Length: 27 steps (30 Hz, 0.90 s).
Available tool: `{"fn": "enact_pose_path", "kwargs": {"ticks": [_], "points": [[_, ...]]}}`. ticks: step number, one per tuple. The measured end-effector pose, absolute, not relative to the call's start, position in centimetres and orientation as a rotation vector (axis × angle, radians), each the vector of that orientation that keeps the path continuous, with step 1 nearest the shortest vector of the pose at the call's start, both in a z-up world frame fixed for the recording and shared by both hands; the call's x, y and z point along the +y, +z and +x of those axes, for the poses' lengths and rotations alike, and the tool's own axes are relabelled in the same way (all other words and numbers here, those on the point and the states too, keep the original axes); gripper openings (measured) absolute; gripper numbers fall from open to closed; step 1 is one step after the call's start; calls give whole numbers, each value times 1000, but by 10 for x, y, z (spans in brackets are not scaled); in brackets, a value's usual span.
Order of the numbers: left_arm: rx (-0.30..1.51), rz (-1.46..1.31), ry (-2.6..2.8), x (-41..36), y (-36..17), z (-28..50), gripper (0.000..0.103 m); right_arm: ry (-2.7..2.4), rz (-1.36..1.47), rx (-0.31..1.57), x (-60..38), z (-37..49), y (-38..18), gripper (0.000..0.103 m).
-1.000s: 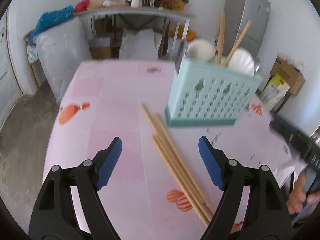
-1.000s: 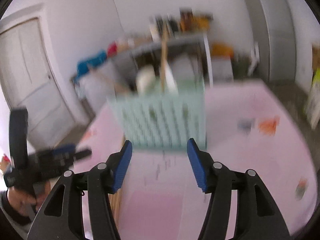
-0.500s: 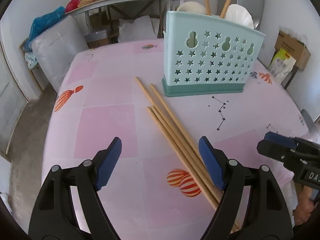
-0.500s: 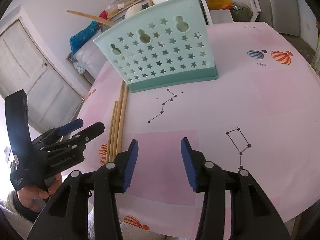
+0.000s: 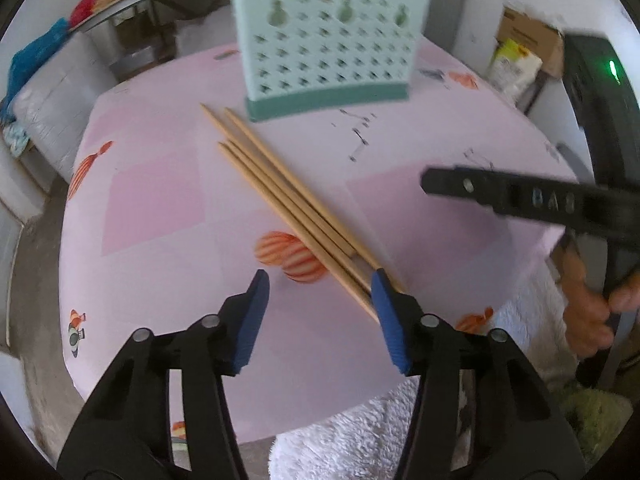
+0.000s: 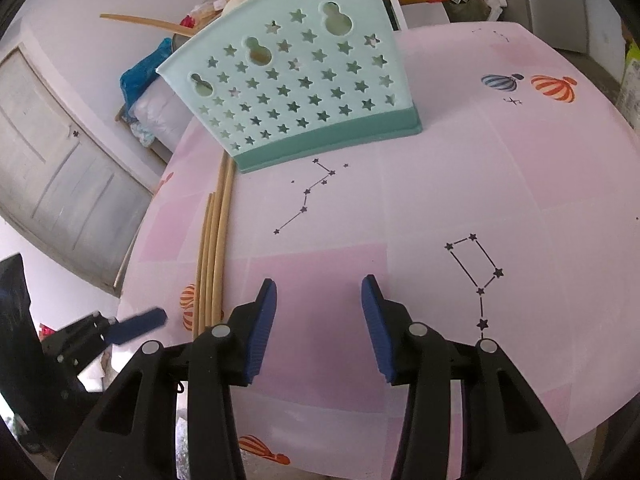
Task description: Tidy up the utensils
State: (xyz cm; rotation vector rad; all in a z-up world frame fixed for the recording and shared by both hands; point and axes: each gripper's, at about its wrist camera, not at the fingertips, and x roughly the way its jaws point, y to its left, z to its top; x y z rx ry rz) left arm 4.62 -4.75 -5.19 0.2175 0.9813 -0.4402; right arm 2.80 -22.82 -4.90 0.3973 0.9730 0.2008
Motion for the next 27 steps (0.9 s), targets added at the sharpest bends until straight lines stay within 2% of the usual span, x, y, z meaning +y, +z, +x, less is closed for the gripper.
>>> {"fn": "enact_pose_path", "kwargs": {"ticks": [5, 7, 11, 19, 27], "points": [[969, 264, -418, -55, -51, 44, 37, 199, 392, 973, -229, 28, -49, 44], [983, 268, -406, -53, -52, 46, 25, 200, 393, 973, -229, 28, -49, 44], [1018, 224, -381, -44, -54, 54, 13, 201, 398, 971, -229, 27, -49, 44], [1029, 97, -304, -19, -54, 76, 6, 200, 403, 969, -229, 26, -49, 44], [1021, -11, -230, 2, -56, 93, 4, 219, 404, 978, -227, 28, -48, 44]]}}
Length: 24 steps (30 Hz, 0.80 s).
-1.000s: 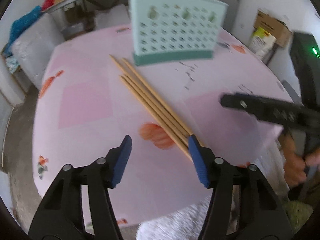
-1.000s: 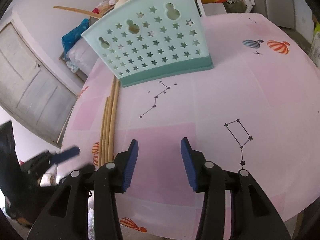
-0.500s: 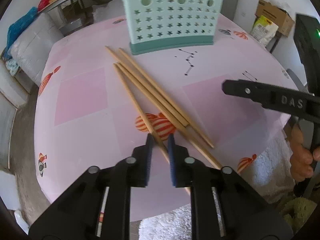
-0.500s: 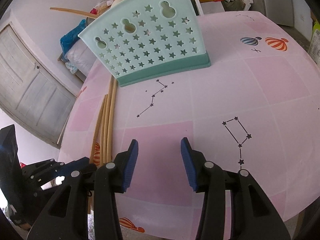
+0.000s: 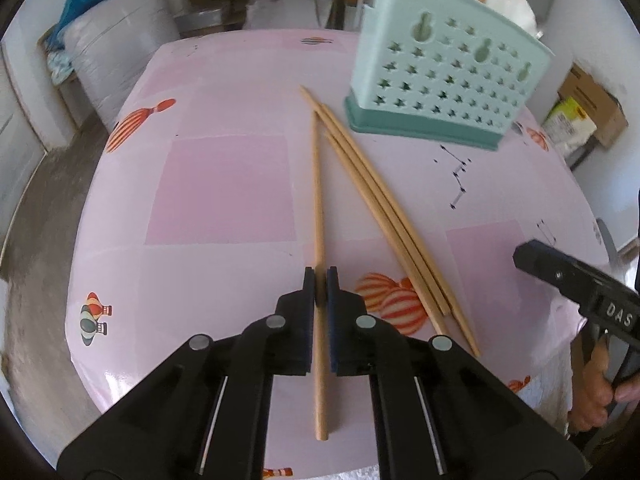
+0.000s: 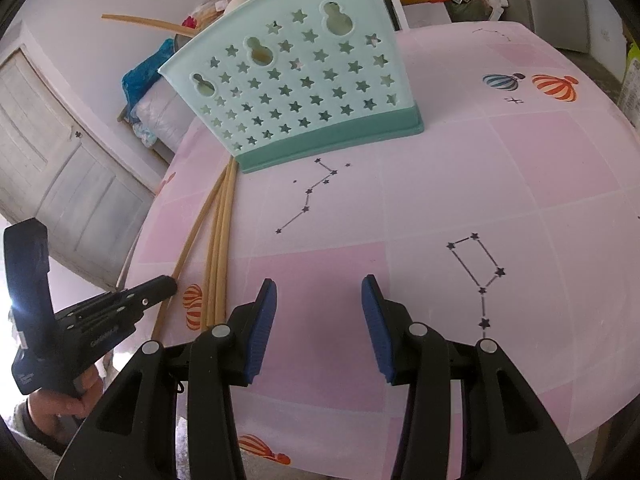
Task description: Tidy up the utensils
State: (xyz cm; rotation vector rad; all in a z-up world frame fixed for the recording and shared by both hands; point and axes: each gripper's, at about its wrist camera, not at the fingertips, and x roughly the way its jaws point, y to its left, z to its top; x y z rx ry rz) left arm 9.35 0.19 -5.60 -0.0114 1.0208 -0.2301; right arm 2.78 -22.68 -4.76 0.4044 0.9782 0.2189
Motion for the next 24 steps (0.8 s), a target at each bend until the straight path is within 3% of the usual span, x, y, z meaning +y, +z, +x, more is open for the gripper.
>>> {"fn": "enact_pose_path", "kwargs": {"ticks": [10, 21, 24], "points": [[1009, -57, -191, 14, -57, 101, 4, 377, 303, 976, -178, 64, -31, 43], [997, -63, -199, 16, -56, 100, 4, 390, 266, 1040, -150, 86, -48, 15], [996, -68, -205, 16, -56, 99, 4, 388, 261, 1048, -147, 88, -50, 13]]}}
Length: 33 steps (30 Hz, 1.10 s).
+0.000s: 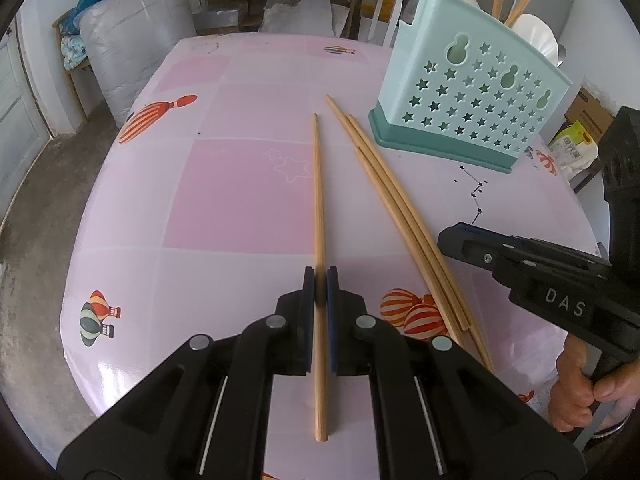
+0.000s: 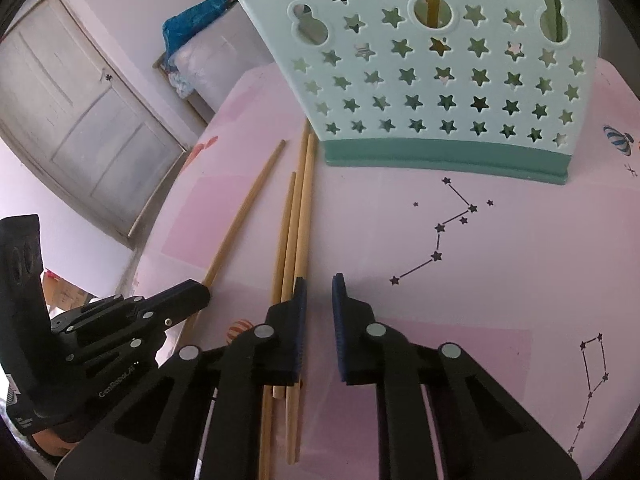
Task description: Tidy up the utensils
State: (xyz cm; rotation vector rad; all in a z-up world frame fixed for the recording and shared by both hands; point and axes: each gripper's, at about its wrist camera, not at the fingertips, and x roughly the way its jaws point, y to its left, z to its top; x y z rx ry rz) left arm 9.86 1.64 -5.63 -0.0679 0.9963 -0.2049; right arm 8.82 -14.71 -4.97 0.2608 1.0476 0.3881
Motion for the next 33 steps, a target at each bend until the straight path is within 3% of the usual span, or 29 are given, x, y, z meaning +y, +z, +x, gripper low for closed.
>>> {"fn": "enact_pose_path", "kwargs": {"ticks": [12, 21, 30, 32, 33], "points": [[994, -93, -218, 20, -58, 99, 4, 402, 213, 1060, -135, 94, -51, 13], [993, -91, -217, 20, -59, 98, 4, 357, 75, 1050, -116, 98, -48, 7], [1062, -154, -262, 27, -55, 87, 4, 304, 64, 1120, -157, 52, -44, 7], [1076, -150, -275, 27, -53, 87, 8, 263, 86, 1135, -175, 39, -44, 7], [1083, -150, -278, 27, -53, 89, 17, 239, 108, 1142, -185, 34, -44, 7]]}}
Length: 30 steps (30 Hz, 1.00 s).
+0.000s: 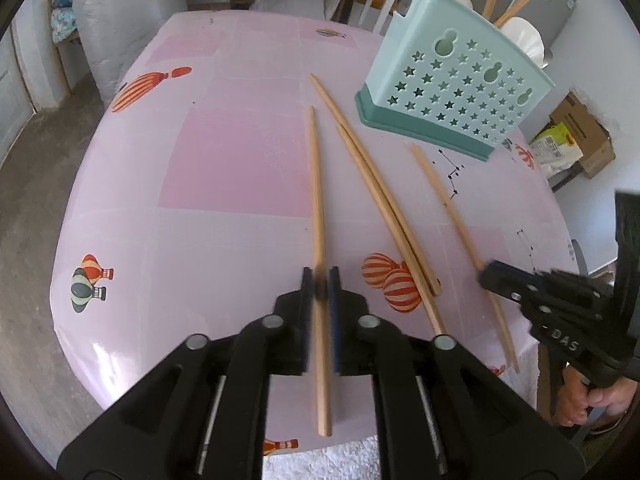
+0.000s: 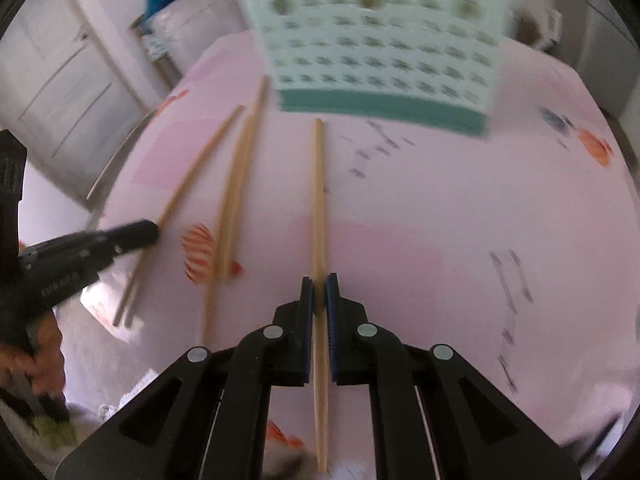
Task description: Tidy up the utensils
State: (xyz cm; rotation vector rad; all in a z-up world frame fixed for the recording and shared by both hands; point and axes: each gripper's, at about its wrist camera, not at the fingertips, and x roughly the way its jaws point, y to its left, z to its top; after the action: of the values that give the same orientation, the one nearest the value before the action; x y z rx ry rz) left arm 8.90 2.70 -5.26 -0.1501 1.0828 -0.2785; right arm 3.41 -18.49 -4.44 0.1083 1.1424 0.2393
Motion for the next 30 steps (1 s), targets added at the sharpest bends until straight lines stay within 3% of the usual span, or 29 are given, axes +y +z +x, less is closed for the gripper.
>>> {"fn": "enact_pose_path", "kwargs": {"ticks": [1, 2, 17, 21, 30], "points": [[1087, -148, -283, 27, -52, 90, 26, 216, 132, 1147, -195, 29, -45, 7], [1090, -139, -284, 26, -51, 93, 28, 198, 149, 1149, -201, 27, -45, 7], [1089, -2, -236, 3, -51, 160, 28, 150, 259, 1105, -225, 29, -49, 7], [1078, 10, -211, 2, -53, 167, 7, 151, 279, 1098, -226, 29, -50, 7], [1103, -131, -194, 16, -53, 138, 5, 152, 336, 1108, -240, 19, -50, 7]]}}
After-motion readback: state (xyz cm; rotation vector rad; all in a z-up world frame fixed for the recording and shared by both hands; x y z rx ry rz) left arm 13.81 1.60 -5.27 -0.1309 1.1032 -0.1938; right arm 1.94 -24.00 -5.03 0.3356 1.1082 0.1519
